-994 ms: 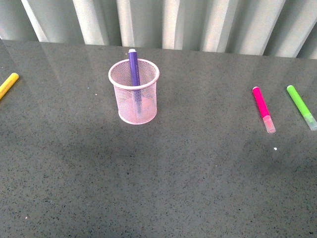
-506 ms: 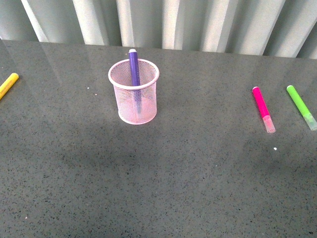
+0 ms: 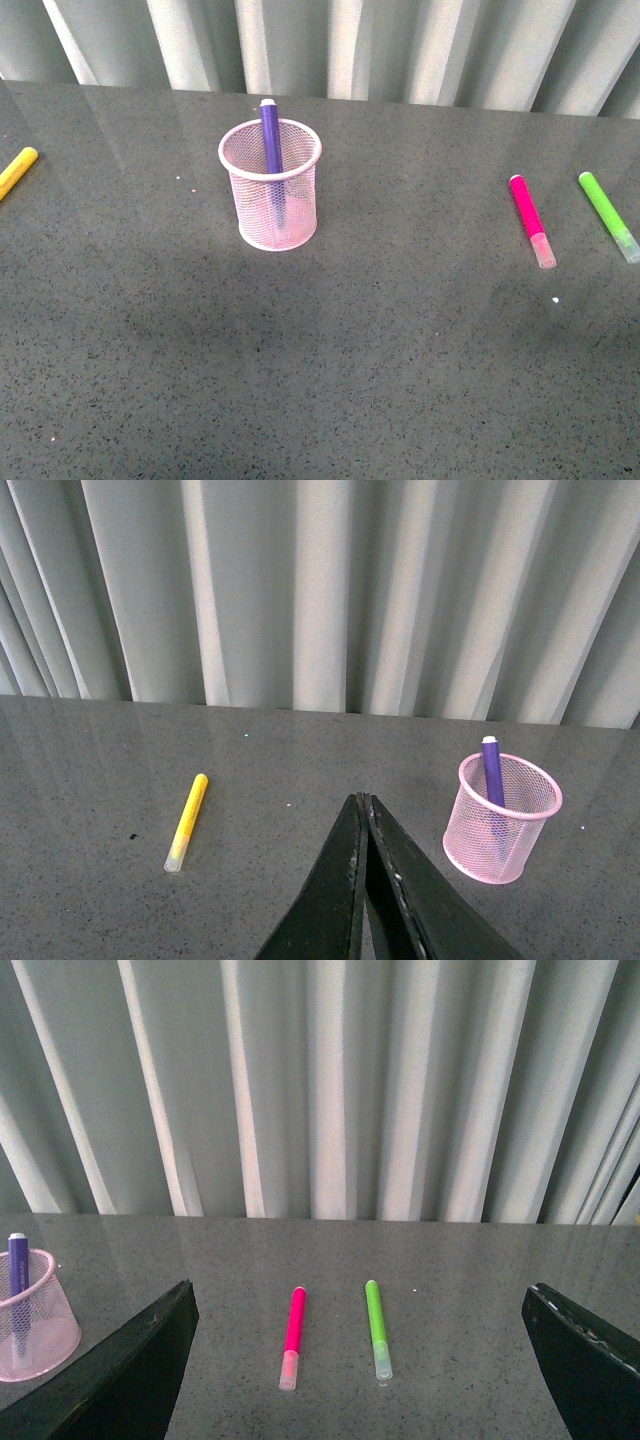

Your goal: Insert purple and pink pens into pink cup

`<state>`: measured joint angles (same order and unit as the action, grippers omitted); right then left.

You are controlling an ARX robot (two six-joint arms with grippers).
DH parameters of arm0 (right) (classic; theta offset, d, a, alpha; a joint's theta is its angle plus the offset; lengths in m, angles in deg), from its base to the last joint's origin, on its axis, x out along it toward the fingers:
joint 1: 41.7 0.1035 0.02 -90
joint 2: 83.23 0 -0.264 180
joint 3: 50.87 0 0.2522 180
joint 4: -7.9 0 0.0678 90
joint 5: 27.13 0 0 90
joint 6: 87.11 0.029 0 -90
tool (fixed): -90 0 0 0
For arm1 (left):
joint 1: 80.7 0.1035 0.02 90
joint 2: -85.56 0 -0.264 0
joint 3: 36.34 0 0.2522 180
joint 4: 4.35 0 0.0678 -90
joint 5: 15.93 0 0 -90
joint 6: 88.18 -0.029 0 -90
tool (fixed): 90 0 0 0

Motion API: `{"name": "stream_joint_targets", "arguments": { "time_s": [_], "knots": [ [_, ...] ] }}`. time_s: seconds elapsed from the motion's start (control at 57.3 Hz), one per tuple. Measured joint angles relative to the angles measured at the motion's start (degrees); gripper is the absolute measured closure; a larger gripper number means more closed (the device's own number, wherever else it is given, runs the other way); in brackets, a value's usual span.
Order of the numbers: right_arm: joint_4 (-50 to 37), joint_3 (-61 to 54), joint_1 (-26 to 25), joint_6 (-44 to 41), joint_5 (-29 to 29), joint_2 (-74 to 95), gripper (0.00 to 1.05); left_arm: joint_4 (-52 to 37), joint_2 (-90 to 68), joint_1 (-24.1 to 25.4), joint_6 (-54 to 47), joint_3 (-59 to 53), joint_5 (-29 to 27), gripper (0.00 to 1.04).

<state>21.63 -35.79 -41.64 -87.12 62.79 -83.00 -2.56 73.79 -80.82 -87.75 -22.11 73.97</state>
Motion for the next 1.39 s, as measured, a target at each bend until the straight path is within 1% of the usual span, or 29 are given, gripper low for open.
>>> {"name": "stream_joint_targets", "arguments": {
  "time_s": [0.122,0.209,0.296,0.523,0.541,0.645,0.663,0.68,0.715,0.732,0.767,0.785,0.82,0.837,0.872,0.889,0.907,0.942,0.976,1.046,1.151,1.238,1.395],
  "knots": [
    [0.00,0.00,0.00,0.00,0.00,0.00,0.07,2.08,2.08,0.00,0.00,0.00,0.00,1.01],
    [0.00,0.00,0.00,0.00,-0.02,0.00,0.07,10.75,8.72,0.00,0.00,0.02,0.11,1.01],
    [0.00,0.00,0.00,0.00,0.00,0.00,0.07,11.61,11.41,0.00,0.00,0.02,0.13,1.01],
    [0.00,0.00,0.00,0.00,0.00,0.00,0.07,11.93,11.54,0.00,0.04,0.02,0.09,1.00],
    [0.00,0.00,0.00,0.00,0.00,0.00,0.07,11.93,11.54,0.00,0.00,0.02,0.09,0.97],
    [0.00,0.00,0.00,0.00,0.00,0.00,0.07,11.93,11.54,0.00,0.00,0.02,0.09,0.70],
    [1.36,0.35,0.55,0.79,-1.99,0.74,0.07,11.93,11.54,0.00,0.00,0.02,0.09,0.65],
    [2.84,0.83,0.85,1.38,-3.48,1.29,0.07,11.93,11.54,0.00,0.00,0.02,0.09,0.63],
    [10.10,3.93,1.62,4.00,-10.34,5.75,0.07,11.93,11.54,0.00,0.00,0.02,0.09,0.56],
    [11.74,4.70,1.60,4.63,-11.67,7.28,0.07,11.93,11.54,0.00,0.00,0.02,0.09,0.54],
    [15.08,7.06,0.02,5.79,-15.67,13.77,0.07,11.93,11.54,0.00,-0.02,0.02,0.02,0.47],
    [15.08,7.45,-0.57,5.99,-16.00,15.37,0.07,11.93,11.54,0.00,0.00,0.02,0.04,0.45],
    [13.00,8.94,-3.06,6.32,-15.28,21.51,0.07,11.93,11.56,0.00,0.00,0.02,0.11,0.36],
    [10.43,10.25,-5.07,6.32,-13.79,26.29,0.07,11.93,11.54,0.00,0.00,0.02,0.09,0.32],
    [7.17,12.57,-6.97,6.21,-11.28,32.65,0.07,11.93,11.54,0.00,0.00,0.02,0.11,0.25],
    [5.84,13.94,-7.58,6.03,-9.92,35.78,0.07,11.93,11.54,0.00,0.00,0.02,0.09,0.20],
    [4.24,16.20,-8.22,5.35,-7.98,40.65,0.07,11.93,11.54,0.00,0.00,0.02,0.11,0.16],
    [2.95,18.49,-8.72,4.72,-6.10,45.40,0.07,11.93,11.56,0.00,0.00,0.02,0.09,0.09],
    [2.08,20.74,-8.98,4.33,-4.31,50.12,0.07,11.93,11.56,0.00,-0.04,0.02,0.09,0.05],
    [2.27,25.70,-8.98,3.08,-0.98,60.78,0.07,11.93,11.56,0.00,-0.11,0.02,0.09,0.07],
    [2.23,30.99,-7.45,0.98,1.25,73.26,0.07,11.93,11.56,0.00,-0.13,0.02,0.09,0.07],
    [0.22,35.76,-5.44,0.04,1.16,81.22,0.07,11.93,11.56,0.00,-0.15,0.02,0.09,0.07],
    [-1.11,41.99,-3.43,-0.22,-0.22,87.71,0.07,11.93,11.56,0.00,-0.15,0.02,0.09,0.07]
  ]
}}
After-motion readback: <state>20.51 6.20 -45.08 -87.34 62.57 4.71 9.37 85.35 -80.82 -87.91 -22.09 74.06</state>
